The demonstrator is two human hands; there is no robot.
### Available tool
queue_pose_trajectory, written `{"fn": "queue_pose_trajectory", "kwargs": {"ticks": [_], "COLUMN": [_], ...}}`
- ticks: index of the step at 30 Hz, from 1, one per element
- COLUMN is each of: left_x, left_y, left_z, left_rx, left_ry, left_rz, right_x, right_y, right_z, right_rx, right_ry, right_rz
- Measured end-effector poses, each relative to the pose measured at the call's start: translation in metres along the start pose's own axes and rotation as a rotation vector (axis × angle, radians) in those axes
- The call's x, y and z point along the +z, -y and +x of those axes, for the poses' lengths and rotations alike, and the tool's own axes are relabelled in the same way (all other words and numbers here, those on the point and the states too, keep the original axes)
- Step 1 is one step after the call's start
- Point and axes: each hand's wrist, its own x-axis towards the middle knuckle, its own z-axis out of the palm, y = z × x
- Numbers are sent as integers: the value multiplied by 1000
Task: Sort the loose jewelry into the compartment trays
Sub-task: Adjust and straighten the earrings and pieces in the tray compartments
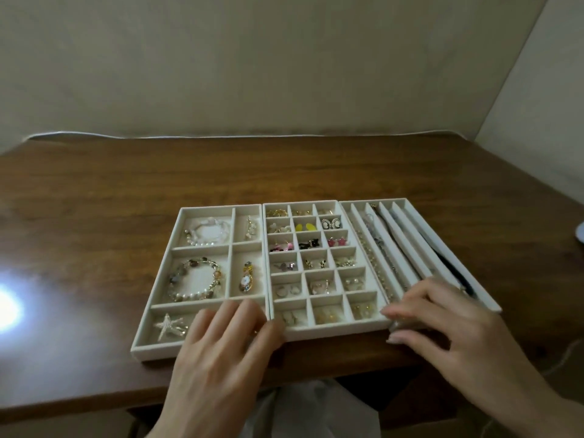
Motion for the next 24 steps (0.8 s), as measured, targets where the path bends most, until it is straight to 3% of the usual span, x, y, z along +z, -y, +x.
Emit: {"fn": "queue_pose_trajectory", "kwargs": {"ticks": [6,13,24], "left_x": [23,-9,4], "left_y": [10,0,22], "left_z": [-6,17,26], "left_rx": [-29,-6,91], "left_ry": [38,78,137], "left_rz": [-160,-154,-287], "right_x": [17,14,16], "right_y": [-3,-3,-9], "right_z": [5,16,24], "right_rx": [-56,-65,-88], "right_ry": [-153,-90,7], "right_rz": [-17,-27,50]}}
